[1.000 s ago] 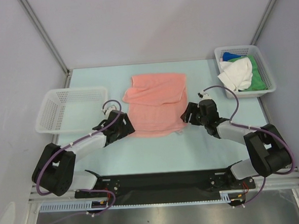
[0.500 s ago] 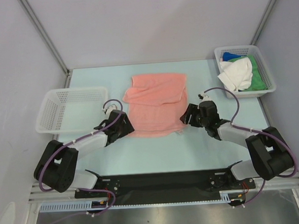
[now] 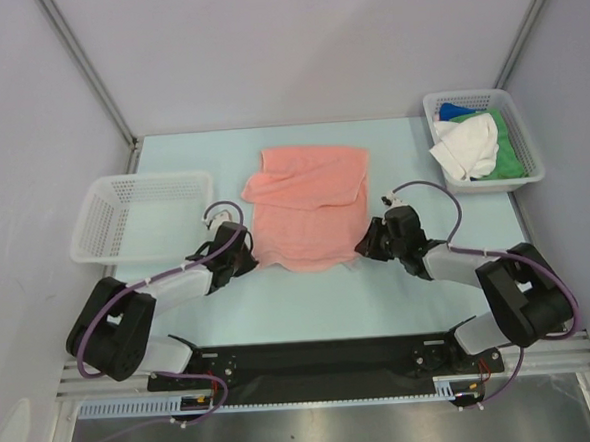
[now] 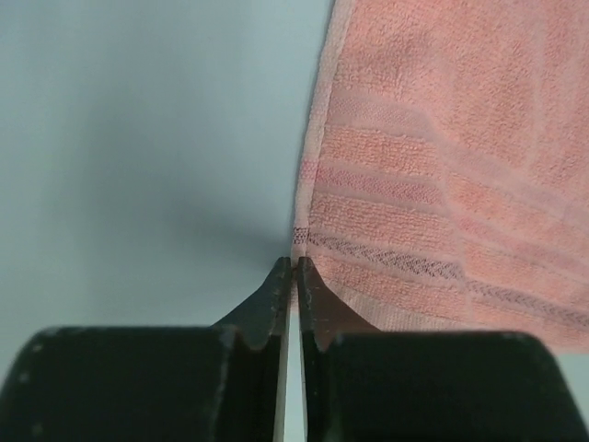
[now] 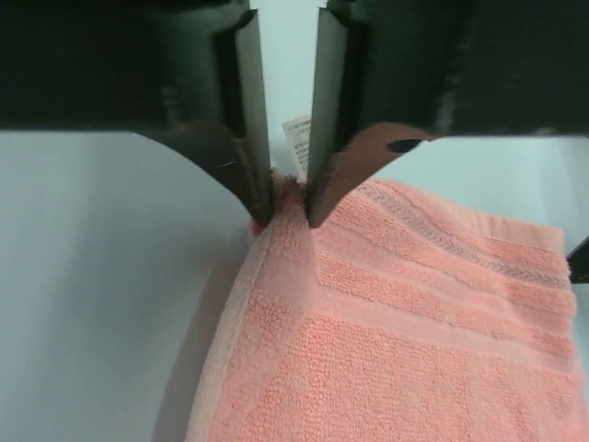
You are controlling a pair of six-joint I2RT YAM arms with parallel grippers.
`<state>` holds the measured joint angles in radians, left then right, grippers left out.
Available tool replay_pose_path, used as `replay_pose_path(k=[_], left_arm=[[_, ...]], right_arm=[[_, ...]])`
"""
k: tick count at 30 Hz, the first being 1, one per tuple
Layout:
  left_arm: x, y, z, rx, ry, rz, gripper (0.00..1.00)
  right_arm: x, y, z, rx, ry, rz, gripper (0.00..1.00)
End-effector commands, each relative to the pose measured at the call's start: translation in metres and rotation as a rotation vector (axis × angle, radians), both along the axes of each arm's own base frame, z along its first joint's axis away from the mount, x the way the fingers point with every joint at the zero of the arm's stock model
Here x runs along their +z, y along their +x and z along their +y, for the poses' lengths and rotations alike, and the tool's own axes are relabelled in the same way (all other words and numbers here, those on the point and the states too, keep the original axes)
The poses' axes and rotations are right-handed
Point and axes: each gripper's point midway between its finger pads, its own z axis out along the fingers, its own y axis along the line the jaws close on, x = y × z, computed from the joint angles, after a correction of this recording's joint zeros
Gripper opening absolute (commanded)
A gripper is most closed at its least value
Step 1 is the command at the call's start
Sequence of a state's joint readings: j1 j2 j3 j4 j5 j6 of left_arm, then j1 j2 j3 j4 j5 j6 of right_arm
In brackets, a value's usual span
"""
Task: Fold and stack the towels
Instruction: Fold the towel
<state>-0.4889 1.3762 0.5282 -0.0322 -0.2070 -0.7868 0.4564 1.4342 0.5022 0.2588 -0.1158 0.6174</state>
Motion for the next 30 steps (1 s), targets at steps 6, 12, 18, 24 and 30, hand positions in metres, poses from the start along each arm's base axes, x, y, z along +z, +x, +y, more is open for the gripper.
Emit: replay_pose_path(k=[6, 12, 18, 24, 30], left_arm=[[-0.002, -0.024, -0.006, -0.081, 0.022, 0.057, 0.00], [0.021, -0.027, -0.006, -0.092, 0.015, 0.034, 0.00], [0.023, -0.025, -0.009, -0.096, 0.010, 0.046, 0.01], [0.026, -0.023, -0.016, -0.128, -0.015, 0.024, 0.25], [0.025, -0.022, -0.024, -0.170, -0.021, 0.013, 0.43]], right_arm=[[0.050, 0.007, -0.020, -0.020, -0.096, 0.118, 0.09], [0.059, 0.025, -0.056, -0.037, -0.228, 0.248, 0.18], [0.016, 0.043, -0.045, -0.038, -0.235, 0.349, 0.42], [0.010, 0.028, -0.055, -0.120, -0.274, 0.295, 0.75], [0.014, 0.002, -0.088, -0.252, -0.319, 0.230, 0.67]])
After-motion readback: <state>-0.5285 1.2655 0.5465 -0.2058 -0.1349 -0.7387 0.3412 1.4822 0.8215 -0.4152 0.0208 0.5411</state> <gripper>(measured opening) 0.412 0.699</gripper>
